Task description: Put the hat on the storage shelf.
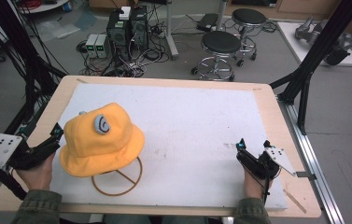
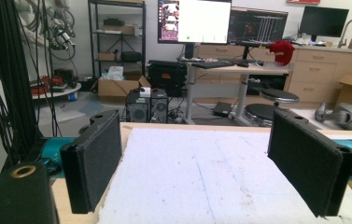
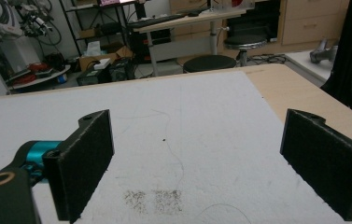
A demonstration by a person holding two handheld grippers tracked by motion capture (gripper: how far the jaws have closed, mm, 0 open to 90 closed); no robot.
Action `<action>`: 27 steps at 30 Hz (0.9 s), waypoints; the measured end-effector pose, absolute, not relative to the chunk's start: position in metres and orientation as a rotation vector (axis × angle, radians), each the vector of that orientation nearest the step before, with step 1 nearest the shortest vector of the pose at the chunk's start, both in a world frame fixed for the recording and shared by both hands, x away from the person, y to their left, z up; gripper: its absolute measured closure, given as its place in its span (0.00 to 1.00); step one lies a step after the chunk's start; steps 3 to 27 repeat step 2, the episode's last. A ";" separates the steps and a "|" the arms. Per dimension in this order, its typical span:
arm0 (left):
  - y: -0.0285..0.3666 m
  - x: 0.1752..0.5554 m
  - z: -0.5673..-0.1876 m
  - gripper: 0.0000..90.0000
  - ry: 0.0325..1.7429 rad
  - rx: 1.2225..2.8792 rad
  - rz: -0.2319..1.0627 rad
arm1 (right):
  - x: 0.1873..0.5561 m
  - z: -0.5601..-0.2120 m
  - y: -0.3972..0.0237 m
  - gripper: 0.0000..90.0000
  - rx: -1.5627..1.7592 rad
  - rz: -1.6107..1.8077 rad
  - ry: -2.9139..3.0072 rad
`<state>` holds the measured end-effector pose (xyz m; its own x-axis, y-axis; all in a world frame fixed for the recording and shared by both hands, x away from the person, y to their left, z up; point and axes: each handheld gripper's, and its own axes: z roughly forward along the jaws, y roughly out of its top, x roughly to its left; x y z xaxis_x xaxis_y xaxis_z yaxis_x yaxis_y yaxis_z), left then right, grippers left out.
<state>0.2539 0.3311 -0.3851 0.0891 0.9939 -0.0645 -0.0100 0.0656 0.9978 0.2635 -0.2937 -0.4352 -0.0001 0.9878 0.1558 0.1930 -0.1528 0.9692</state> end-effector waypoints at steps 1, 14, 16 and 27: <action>0.331 0.254 -0.385 0.20 1.164 1.190 1.102 | 0.264 -0.435 -0.294 0.10 1.459 1.238 1.285; 0.331 0.254 -0.385 0.20 1.163 1.188 1.101 | 0.264 -0.435 -0.294 0.10 1.461 1.234 1.288; 0.331 0.254 -0.385 0.20 1.163 1.188 1.101 | 0.264 -0.435 -0.294 0.10 1.461 1.234 1.288; 0.331 0.254 -0.385 0.20 1.163 1.188 1.101 | 0.264 -0.435 -0.294 0.10 1.461 1.234 1.288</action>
